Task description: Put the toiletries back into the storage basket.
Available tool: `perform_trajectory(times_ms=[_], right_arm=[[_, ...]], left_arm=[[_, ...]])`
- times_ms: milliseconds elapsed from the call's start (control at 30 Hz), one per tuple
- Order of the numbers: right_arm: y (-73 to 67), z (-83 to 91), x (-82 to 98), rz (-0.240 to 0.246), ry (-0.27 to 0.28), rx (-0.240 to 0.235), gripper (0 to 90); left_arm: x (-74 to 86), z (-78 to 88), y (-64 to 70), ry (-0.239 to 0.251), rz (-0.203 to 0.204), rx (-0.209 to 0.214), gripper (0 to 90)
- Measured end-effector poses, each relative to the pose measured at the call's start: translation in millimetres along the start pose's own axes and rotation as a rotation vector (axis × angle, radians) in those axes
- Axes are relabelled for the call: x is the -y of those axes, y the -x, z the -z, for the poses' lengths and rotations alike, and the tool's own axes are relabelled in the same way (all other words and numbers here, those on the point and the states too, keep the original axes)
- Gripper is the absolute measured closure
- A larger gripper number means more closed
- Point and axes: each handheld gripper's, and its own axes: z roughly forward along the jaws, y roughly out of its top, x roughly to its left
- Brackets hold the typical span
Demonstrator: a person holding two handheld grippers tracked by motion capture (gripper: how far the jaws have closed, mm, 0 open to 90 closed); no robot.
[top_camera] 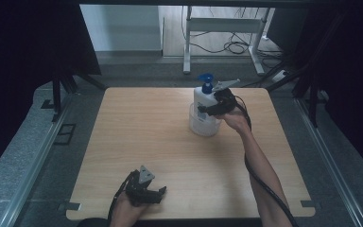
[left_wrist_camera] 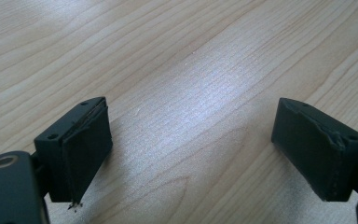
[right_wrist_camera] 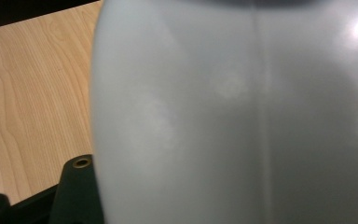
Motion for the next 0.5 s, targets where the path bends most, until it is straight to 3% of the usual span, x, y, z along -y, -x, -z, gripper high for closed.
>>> perform_trajectory(times_ms=[367,500], right_arm=[[5.1,-0.5,4.0,-0.038,0.008,-0.006,35.7],[6.7,5.3,4.6,-0.07,0.05,-0.006,28.4]], left_arm=[[0.0,0.0,0.0,0.0,0.001,0.0,11.4],[0.0,0.0,0.0,0.0,0.0,0.0,11.3]])
